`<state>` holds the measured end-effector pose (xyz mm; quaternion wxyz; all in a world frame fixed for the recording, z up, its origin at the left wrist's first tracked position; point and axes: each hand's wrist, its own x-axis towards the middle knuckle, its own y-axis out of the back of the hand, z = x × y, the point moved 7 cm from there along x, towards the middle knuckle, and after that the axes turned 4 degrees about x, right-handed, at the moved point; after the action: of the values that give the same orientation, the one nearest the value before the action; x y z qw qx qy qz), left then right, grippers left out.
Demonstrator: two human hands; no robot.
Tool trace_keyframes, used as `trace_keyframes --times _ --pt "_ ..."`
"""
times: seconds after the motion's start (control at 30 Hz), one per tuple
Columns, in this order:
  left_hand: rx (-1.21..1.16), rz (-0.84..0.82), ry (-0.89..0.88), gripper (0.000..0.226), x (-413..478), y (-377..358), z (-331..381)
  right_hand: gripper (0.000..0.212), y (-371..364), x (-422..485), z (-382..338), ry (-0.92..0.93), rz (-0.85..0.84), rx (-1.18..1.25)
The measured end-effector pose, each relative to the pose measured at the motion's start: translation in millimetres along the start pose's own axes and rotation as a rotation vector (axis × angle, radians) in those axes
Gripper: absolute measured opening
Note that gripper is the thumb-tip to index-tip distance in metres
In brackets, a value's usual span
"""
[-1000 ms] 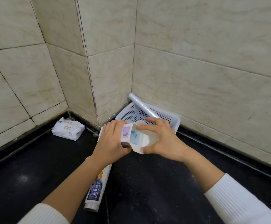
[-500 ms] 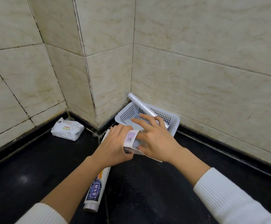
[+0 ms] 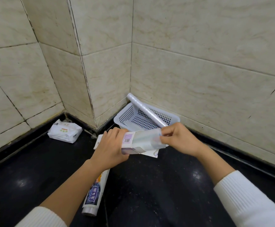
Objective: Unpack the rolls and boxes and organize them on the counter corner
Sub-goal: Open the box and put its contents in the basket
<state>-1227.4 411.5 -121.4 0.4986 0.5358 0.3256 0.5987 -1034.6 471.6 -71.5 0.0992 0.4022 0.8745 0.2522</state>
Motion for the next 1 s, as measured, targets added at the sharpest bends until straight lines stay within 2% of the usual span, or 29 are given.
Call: trace_keyframes --times 0.1,0.17,0.23,0.33,0.57,0.7,0.8,0.87,0.93,1.0 --pt "0.069 -0.039 0.052 0.06 4 -8 1 0.022 34 -9 31 -0.13 0.144 0.237" --pt "0.026 -0.07 0.067 0.066 7 -15 12 0.015 60 -17 48 -0.193 0.274 0.411" --pt "-0.067 -0.099 0.086 0.073 13 -23 27 0.026 85 -25 59 -0.222 0.366 0.522" --pt "-0.196 -0.224 0.109 0.083 18 -46 52 0.03 114 -33 73 -0.234 0.46 0.65" --pt "0.022 -0.54 -0.202 0.085 -16 -135 161 0.025 107 -36 122 -0.403 0.584 0.873" --pt "0.105 -0.65 -0.381 0.086 -28 -163 197 0.02 84 -24 148 -0.51 0.6 0.916" --pt "0.052 -0.682 -0.432 0.084 -33 -176 196 0.019 74 -10 161 -0.559 0.603 0.911" --pt "-0.043 -0.673 -0.39 0.085 -29 -178 183 0.019 72 1 169 -0.584 0.609 0.884" --pt "-0.136 -0.591 -0.275 0.081 -12 -172 157 0.019 73 13 176 -0.612 0.618 0.834" --pt "-0.178 -0.421 -0.117 0.072 14 -160 116 0.018 73 25 183 -0.641 0.627 0.778"
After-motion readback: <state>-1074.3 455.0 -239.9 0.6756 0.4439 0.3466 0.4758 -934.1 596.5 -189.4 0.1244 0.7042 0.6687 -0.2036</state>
